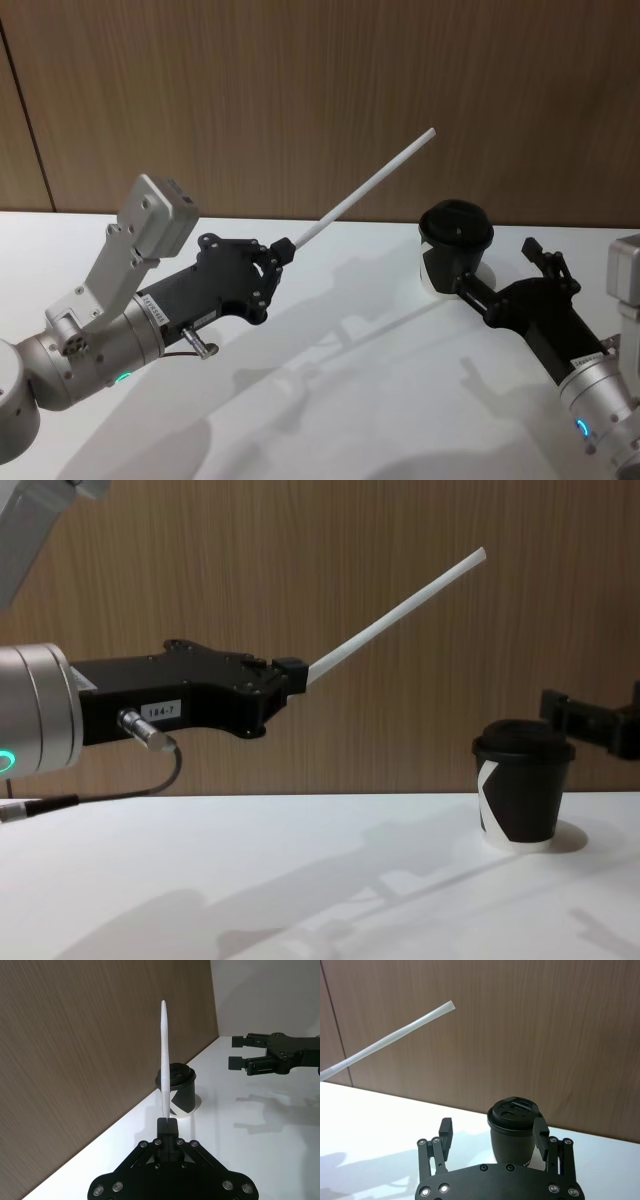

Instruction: Pick up the straw with one hand, pass it to the other hand, and insert it into the cup.

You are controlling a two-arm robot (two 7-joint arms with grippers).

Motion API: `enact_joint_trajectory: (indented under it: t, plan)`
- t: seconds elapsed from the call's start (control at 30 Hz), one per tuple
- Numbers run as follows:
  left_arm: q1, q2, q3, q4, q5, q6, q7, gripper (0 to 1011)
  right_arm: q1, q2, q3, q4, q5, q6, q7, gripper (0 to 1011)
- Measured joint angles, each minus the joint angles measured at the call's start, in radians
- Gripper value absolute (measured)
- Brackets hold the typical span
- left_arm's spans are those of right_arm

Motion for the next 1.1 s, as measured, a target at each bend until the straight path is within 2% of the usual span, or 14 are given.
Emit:
enact_joint_trajectory:
  t: [0.3,0.63,0.77,0.87,0.97,1.1]
  plan:
    - [-0.001,0.000,0.000,0.000,-0.001,0.000,-0.001,0,0.006,0.015,0.014,-0.033,0.063,0.061,0.063,1001]
    - [-0.001,0.000,0.000,0.000,-0.001,0.000,-0.001,0,0.007,0.050,0.041,-0.095,0.171,0.156,0.151,1001]
    - [-0.001,0.000,0.000,0.000,-0.001,0.000,-0.001,0,0.007,0.066,0.053,-0.123,0.226,0.215,0.183,1001]
    - [-0.001,0.000,0.000,0.000,-0.001,0.000,-0.001,0,0.009,0.072,0.059,-0.138,0.252,0.245,0.192,1001]
    - [-0.001,0.000,0.000,0.000,-0.001,0.000,-0.001,0,0.014,0.078,0.067,-0.157,0.297,0.306,0.200,1001]
    - [-0.001,0.000,0.000,0.000,-0.001,0.000,-0.001,0,0.021,0.078,0.073,-0.171,0.336,0.359,0.201,1001]
